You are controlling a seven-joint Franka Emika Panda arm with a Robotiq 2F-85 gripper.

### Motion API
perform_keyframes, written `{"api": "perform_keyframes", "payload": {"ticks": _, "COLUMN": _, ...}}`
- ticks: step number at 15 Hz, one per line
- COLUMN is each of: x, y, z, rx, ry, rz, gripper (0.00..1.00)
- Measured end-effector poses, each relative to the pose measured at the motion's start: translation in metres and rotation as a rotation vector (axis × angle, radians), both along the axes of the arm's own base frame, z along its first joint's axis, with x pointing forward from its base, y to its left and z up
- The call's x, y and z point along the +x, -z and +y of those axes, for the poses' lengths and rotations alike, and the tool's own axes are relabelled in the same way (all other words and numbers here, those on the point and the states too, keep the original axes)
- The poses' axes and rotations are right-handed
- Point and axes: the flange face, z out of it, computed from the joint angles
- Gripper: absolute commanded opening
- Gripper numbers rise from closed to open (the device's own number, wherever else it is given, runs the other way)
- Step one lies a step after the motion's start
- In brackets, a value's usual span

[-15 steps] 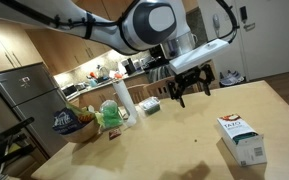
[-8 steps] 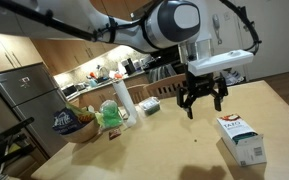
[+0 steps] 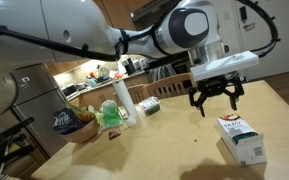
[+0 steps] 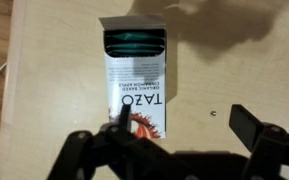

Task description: Move the white box closer to the green plastic

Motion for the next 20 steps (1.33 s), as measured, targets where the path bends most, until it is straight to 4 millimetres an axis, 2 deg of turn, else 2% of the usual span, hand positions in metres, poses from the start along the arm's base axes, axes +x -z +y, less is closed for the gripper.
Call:
{"api": "perform_keyframes", "payload": {"ticks": 4, "x": 0.004, "y": 0.010, "z": -0.011, "rx": -0.050, "ry": 0.108, "rz": -0.021, "gripper": 1.00}}
{"api": "perform_keyframes", "payload": {"ticks": 8, "x": 0.004, "y": 0.018, "z": -0.019, "rx": -0.096, "ry": 0.134, "rz": -0.026, "gripper": 1.00}}
{"api": "perform_keyframes", "payload": {"ticks": 13, "x": 0.005, "y": 0.025, "z": -0.011, "rx": -0.092, "ry": 0.045, "rz": -0.003, "gripper": 1.00}}
{"api": "perform_keyframes", "payload": {"ticks": 20, "x": 0.003, "y": 0.025, "z": -0.007, "rx": -0.084, "ry": -0.035, "rz": 0.035, "gripper": 1.00}}
